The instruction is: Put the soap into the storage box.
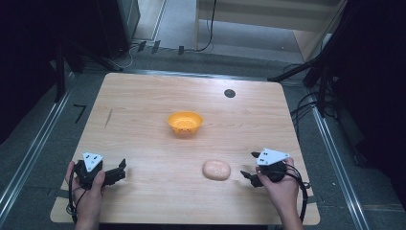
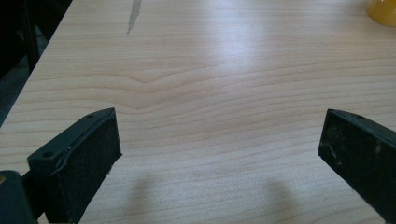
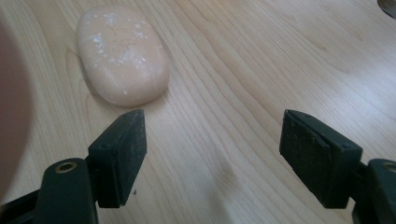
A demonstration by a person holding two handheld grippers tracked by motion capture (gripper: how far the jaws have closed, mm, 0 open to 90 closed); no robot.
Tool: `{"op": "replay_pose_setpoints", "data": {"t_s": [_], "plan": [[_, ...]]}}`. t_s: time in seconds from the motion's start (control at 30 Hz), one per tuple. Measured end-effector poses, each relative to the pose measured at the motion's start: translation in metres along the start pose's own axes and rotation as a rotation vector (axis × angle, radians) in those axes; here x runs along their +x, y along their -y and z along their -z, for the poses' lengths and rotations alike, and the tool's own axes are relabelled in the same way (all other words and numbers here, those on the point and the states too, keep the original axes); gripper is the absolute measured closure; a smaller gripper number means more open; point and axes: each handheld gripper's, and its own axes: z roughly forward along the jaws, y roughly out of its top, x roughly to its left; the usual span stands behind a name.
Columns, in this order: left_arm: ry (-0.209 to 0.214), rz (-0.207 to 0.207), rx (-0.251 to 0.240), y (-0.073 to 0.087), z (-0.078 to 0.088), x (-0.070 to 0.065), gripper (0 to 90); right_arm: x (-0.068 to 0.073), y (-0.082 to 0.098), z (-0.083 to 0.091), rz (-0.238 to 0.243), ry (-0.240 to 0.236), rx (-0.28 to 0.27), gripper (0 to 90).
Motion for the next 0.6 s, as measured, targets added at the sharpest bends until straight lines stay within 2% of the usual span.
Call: {"op": "replay_pose_setpoints", "data": {"t_s": [0.1, 0.2, 0.43, 0.6], "plan": [[0.0, 0.002, -0.002, 0.0, 0.0, 0.0, 0.0, 0.0, -0.005, -0.003, 0.004, -0.017, 0.006, 24.0], [0.001, 0.004, -0.002, 0.0, 0.0, 0.0, 0.0, 0.002, -0.015, -0.008, 0.036, -0.044, 0.025, 24.0], [0.004, 0.008, -0.008, 0.0, 0.0, 0.0, 0.0, 0.005, -0.028, -0.019, 0.077, -0.089, 0.062, 24.1], [0.005, 0.011, -0.009, 0.0, -0.001, 0.0, 0.0, 0.006, -0.034, -0.025, 0.084, -0.116, 0.075, 24.0]]}}
